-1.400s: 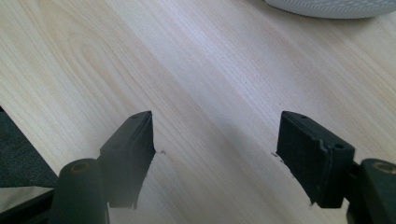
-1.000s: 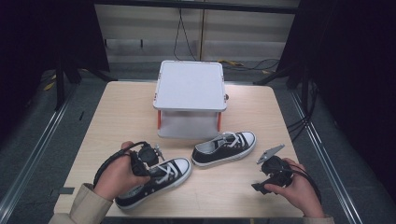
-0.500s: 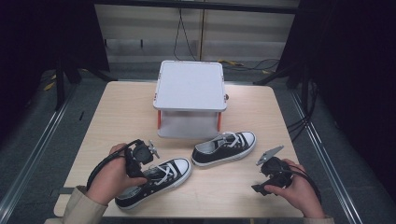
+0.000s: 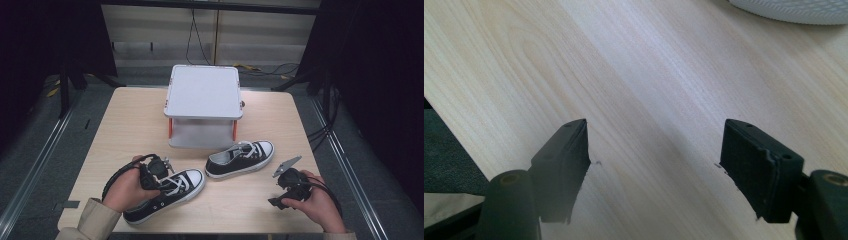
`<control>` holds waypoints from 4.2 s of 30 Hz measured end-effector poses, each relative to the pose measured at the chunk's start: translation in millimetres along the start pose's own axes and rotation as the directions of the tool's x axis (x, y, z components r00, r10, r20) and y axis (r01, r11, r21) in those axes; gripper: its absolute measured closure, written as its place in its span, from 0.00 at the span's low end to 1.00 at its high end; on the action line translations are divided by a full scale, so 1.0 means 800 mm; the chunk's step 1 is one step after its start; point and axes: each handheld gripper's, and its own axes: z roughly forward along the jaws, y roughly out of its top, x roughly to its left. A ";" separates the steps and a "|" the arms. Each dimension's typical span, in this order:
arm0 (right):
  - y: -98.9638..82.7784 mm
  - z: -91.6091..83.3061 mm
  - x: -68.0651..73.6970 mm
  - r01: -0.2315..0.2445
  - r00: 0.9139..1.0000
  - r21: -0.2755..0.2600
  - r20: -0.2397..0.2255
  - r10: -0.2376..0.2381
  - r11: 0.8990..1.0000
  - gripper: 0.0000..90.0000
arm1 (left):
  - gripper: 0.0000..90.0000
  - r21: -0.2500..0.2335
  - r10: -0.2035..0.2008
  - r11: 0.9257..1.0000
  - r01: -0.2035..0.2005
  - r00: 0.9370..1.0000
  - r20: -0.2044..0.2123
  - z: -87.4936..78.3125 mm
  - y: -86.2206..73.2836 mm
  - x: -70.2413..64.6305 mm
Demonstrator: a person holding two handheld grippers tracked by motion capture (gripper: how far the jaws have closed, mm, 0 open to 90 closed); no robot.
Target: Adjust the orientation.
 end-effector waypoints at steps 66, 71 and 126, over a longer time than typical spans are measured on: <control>-0.004 -0.004 -0.002 0.004 1.000 -0.023 -0.002 -0.004 1.000 0.30 | 0.93 0.004 -0.159 0.987 0.161 0.981 -0.112 -0.195 0.023 0.024; -0.005 -0.005 -0.003 -0.001 1.000 -0.027 -0.001 0.001 1.000 0.30 | 0.92 -0.039 -0.188 0.982 0.184 0.974 -0.127 -0.229 0.028 0.029; -0.011 0.000 -0.012 -0.001 1.000 -0.027 -0.016 0.000 1.000 0.30 | 0.92 -0.268 -0.387 0.907 0.326 0.896 -0.218 -0.214 0.236 0.142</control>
